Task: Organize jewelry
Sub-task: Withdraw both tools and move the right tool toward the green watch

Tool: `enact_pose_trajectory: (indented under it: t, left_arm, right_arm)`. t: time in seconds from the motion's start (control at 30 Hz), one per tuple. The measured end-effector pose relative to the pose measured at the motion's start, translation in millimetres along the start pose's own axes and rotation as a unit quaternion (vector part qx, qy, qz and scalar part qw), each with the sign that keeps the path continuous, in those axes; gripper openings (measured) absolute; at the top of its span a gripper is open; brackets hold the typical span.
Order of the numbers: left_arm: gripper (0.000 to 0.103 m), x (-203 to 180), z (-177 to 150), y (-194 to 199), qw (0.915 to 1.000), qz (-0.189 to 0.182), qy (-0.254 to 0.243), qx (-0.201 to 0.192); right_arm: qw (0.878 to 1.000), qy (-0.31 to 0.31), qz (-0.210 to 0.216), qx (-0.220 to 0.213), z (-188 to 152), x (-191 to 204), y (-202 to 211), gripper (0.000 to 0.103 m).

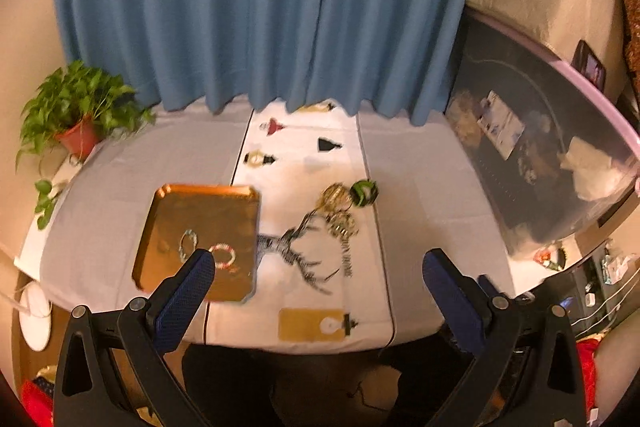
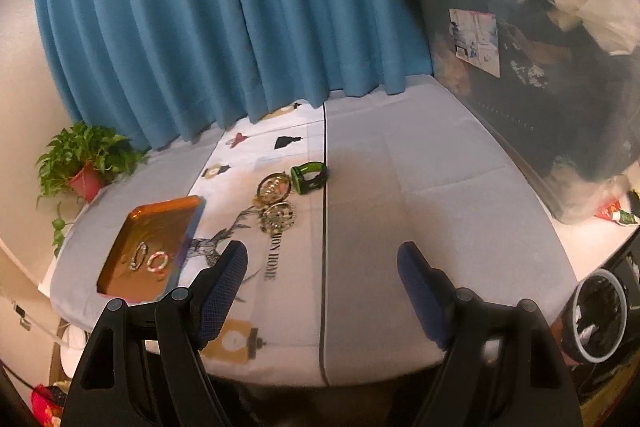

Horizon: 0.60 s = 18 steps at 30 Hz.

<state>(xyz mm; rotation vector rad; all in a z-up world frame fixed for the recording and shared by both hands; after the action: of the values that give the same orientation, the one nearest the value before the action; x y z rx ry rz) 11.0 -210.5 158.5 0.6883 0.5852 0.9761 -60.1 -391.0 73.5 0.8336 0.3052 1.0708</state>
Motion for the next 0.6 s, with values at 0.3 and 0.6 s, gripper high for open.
enact_pose_trajectory:
  t: [0.3,0.6]
  left_arm:
    - [0.103,-5,10,-32,0.9986,-0.034,0.004,0.040]
    - [0.103,-8,16,-44,0.9992,-0.030,-0.012,0.022]
  right_arm:
    - [1.000,0.004,-0.009,0.019,2,-4,-38,0.078]
    - [0.999,0.003,-0.025,0.022,7,-13,-58,0.078]
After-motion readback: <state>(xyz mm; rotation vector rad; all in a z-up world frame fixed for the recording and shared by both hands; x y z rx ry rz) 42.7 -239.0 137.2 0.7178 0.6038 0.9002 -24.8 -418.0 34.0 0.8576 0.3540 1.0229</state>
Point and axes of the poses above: each gripper's, at about its wrist camera, not at the fingertips, and y roughly against the way its jaws point, x to its left, z to its top, the point moved 1 cm from there along -y, roughly the way its jaws point, and after that the axes turned 3 degrees about y, right-handed, at the moved point
